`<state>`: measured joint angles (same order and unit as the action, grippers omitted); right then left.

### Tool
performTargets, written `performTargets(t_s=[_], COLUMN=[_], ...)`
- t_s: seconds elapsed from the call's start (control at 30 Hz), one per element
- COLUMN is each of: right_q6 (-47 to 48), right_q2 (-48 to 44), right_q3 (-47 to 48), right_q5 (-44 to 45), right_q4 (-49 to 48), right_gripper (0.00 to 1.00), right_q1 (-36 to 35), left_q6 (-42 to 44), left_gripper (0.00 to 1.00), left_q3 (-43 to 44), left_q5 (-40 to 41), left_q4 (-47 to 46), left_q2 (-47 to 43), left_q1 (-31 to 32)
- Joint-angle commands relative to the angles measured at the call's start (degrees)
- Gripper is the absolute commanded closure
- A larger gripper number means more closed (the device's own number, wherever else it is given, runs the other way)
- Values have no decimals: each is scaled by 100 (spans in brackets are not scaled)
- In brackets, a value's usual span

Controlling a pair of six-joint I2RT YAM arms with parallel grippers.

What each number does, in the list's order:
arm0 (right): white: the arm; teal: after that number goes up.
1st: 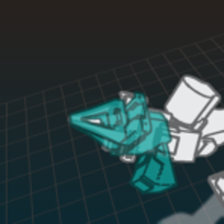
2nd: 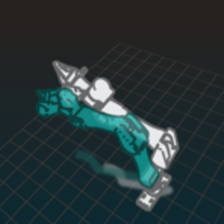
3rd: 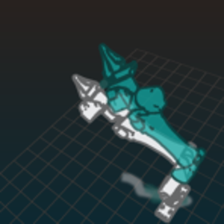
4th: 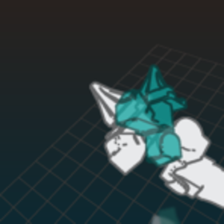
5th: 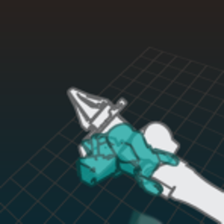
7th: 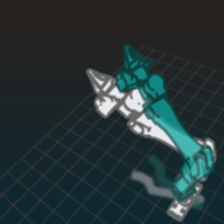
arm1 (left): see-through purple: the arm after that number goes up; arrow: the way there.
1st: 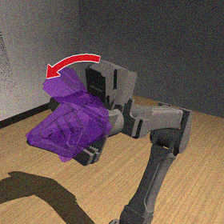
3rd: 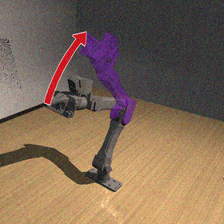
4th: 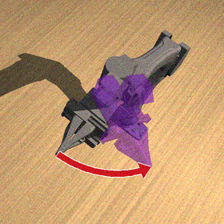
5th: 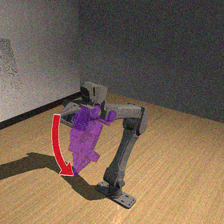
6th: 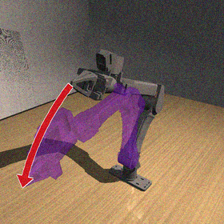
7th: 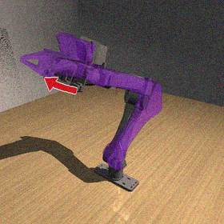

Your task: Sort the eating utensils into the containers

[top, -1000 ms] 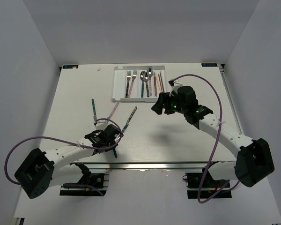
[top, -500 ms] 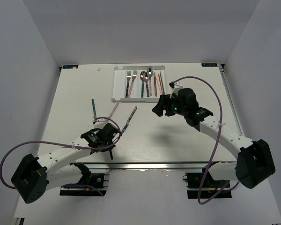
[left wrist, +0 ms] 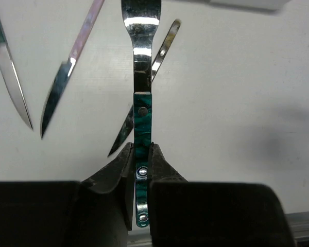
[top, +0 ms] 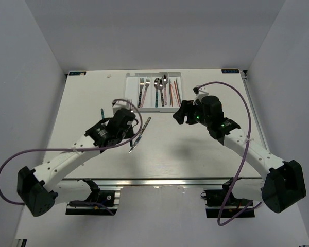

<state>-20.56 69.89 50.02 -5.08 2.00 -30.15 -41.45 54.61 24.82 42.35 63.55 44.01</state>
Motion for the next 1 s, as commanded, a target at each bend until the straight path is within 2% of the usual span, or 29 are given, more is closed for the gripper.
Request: performTargets(t_s=[0.0,0.07,0.1,0.17,0.2,0.3,0.4,0.5,0.8,0.97], right_q6=[-10,-53,-54,-89,-115,-194,-194,-159,-107,-106], right_q2=[-133,-168,-186,-308,-353,-590,-766,-819,-1056,-1118], right_q3=[26,-1,-18,-54,-123,-247,-370,-379,-528,-511], right_q5=[227,297,315,385,368,227,148,121,-81,-124], right_q4=[11,37,63,134,125,64,55,81,108,108], right_gripper=[25,24,24,24,23,23,23,23,23,23], right_q1=[150,220,238,273,273,282,282,282,282,282], left_q6=[1608,2513,2754,3307,3397,3800,3847,3829,3442,3302], left_gripper=[100,100,100,100,100,100,100,100,100,100], left_q3=[1169,1813,2556,3377,4277,5522,6795,7124,6765,6792], left_q5=[32,-256,-293,-363,-416,-444,-581,-645,-1435,-1418], left_q4=[-1348,-1580,-1589,-1423,-1144,-755,-728,-1016,-1993,-2011], left_q2=[1005,1631,2304,3046,3798,4848,6016,6441,7127,7329], left_q1=[-6,-120,-199,-489,-612,-999,-1332,-1474,-1922,-2001])
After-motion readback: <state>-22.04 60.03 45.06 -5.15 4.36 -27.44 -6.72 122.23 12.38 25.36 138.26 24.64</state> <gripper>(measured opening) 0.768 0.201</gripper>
